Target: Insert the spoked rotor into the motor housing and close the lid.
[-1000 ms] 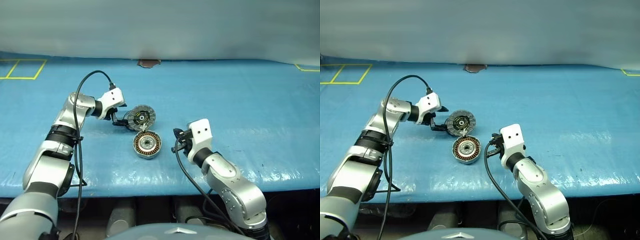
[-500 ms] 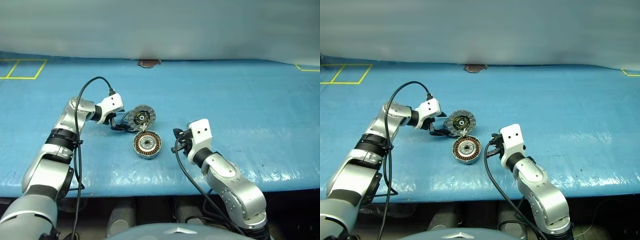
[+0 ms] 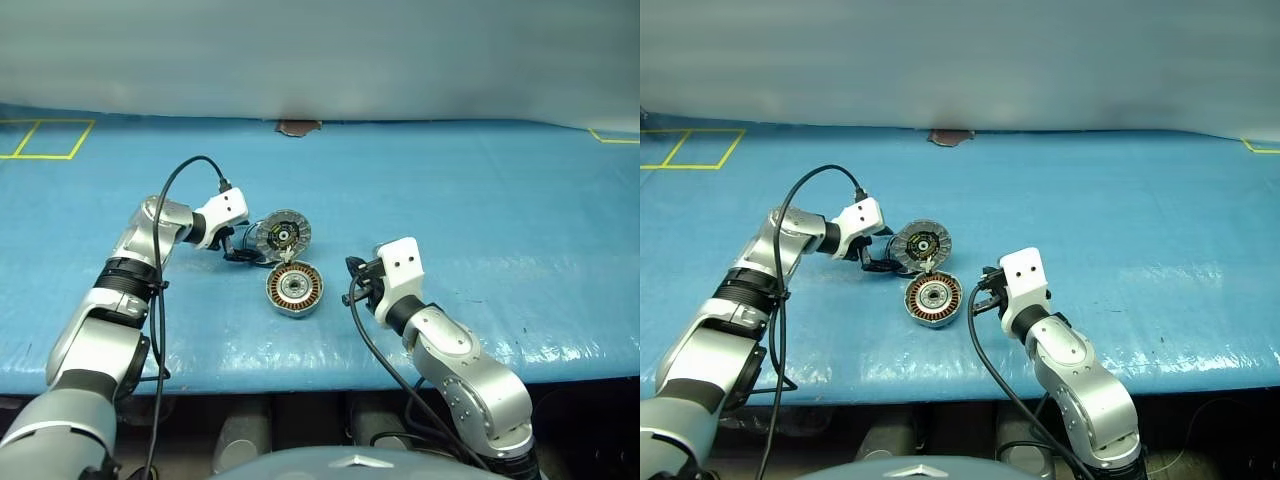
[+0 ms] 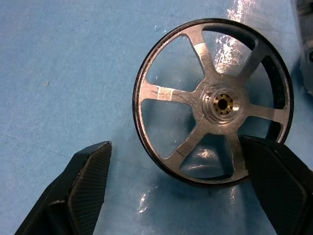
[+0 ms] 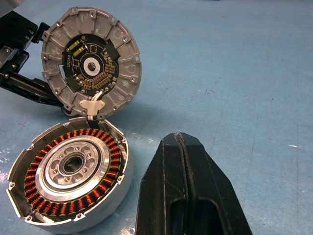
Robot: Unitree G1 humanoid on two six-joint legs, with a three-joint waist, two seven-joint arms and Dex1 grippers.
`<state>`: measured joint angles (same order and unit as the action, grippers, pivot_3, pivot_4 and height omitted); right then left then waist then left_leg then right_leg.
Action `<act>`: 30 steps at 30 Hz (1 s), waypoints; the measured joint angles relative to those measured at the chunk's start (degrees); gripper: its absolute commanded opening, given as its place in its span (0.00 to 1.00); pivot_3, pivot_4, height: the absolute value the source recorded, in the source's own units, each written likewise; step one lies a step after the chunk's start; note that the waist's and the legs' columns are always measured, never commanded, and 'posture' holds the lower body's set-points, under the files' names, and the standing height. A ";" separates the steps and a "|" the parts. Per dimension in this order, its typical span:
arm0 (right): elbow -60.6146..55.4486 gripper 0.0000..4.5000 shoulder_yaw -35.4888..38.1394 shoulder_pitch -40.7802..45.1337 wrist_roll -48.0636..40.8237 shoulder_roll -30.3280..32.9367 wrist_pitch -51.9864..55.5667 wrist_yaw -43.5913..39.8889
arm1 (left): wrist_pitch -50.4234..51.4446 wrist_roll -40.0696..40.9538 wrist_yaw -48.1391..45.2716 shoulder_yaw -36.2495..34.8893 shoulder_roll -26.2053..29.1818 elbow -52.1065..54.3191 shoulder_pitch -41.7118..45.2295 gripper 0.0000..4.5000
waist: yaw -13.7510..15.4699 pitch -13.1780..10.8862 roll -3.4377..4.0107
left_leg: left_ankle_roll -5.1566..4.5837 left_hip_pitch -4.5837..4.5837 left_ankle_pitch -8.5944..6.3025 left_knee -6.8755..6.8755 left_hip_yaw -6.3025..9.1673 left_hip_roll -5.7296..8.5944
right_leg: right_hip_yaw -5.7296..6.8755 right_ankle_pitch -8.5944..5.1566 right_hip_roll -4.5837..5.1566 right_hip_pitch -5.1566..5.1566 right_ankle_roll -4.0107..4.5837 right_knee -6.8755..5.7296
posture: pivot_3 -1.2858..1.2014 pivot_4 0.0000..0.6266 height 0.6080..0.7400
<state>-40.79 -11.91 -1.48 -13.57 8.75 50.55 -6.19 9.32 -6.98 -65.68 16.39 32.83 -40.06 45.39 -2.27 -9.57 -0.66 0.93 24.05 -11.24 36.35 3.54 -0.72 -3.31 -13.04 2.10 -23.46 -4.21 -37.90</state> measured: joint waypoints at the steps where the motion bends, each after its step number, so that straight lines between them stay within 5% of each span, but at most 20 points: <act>1: 0.00 0.00 0.00 -0.01 0.00 0.00 0.00 0.00 | 0.00 -0.22 -0.12 0.14 0.00 0.00 0.00 1.00 | 0.00 0.00 0.00 | 0.00 0.00 0.00 0.00 0.00 0.00 | 0.00 0.00 0.00 0.00 0.00 0.00 | 0.52 0.24 1.00; 30: 0.28 0.00 -0.05 0.44 0.01 0.12 -0.01 -0.55 | 0.22 -0.46 1.84 -0.36 0.93 -0.14 0.02 1.00 | -0.09 0.00 -0.01 | -0.02 -0.06 0.01 -0.06 -0.04 -0.01 | -0.04 -0.01 0.00 0.00 0.03 -0.02 | 0.52 0.24 1.00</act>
<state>-40.51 -11.96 -1.05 -13.57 8.87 50.54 -6.74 9.54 -7.44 -63.83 16.02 33.76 -40.20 45.41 -2.36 -9.57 -0.67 0.91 23.99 -11.23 36.28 3.50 -0.73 -3.35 -13.05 2.10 -23.46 -4.19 -37.92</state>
